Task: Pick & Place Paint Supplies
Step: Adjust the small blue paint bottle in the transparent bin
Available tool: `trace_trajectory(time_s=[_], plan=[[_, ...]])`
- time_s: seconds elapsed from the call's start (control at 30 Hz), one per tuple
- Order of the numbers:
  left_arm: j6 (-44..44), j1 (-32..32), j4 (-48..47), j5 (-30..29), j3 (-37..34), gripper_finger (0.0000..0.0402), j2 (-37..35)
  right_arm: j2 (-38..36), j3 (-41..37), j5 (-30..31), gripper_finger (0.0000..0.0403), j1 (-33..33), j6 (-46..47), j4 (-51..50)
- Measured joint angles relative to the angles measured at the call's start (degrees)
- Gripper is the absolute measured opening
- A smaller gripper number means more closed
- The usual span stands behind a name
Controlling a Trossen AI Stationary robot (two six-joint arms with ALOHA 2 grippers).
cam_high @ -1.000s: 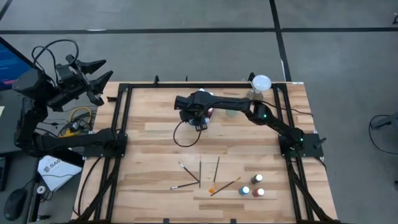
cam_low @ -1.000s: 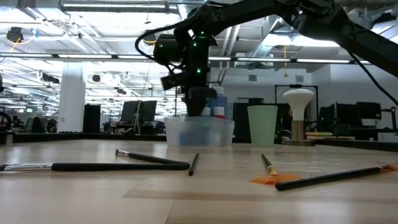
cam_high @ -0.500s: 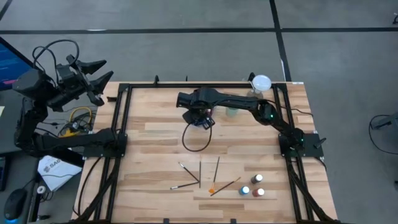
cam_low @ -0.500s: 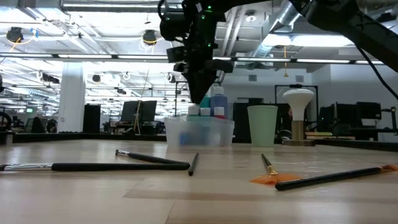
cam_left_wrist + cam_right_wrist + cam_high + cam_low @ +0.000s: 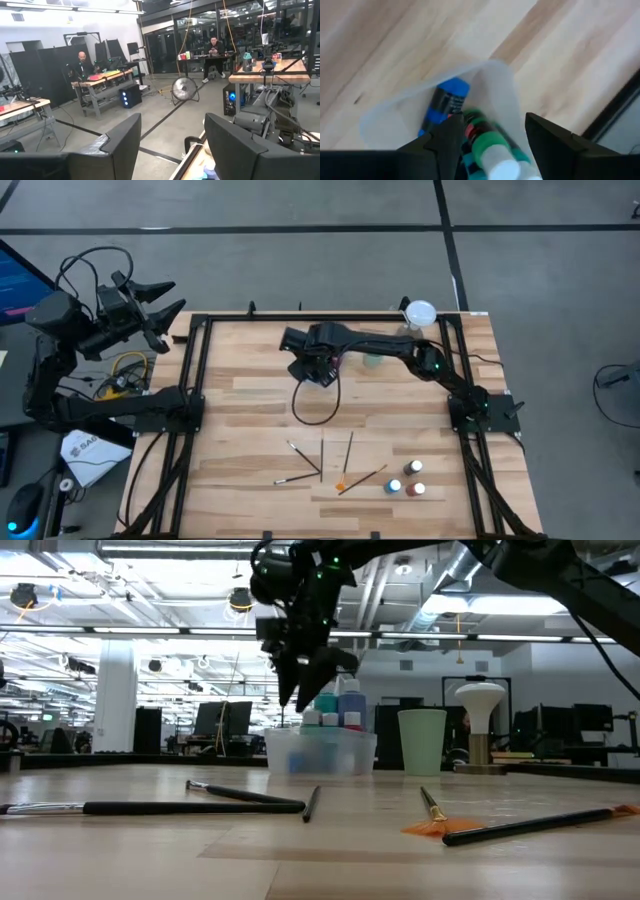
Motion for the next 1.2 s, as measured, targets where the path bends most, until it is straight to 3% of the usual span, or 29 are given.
trace_trajectory(time_s=[0.77, 0.87, 1.1, 1.2], plan=[[0.00, 0.02, 0.07, -0.22, 0.00, 0.0214, 0.00, -0.43, -19.13, -1.44, 0.0198, -0.06, -0.32, 8.78], [0.00, 0.01, 0.09, -0.22, 0.00, 0.0214, 0.00, -0.53, -19.80, -1.31, 0.0180, 0.01, -0.06, 8.74], [0.00, 0.00, 0.14, -0.20, 0.00, 0.0214, 0.00, -0.44, -19.90, -1.11, 0.0085, -0.18, -0.87, 9.03], [0.00, 0.02, 0.13, -0.20, 0.00, 0.0214, 0.00, -0.35, -19.90, -1.00, 0.0085, -0.03, -0.71, 9.22]])
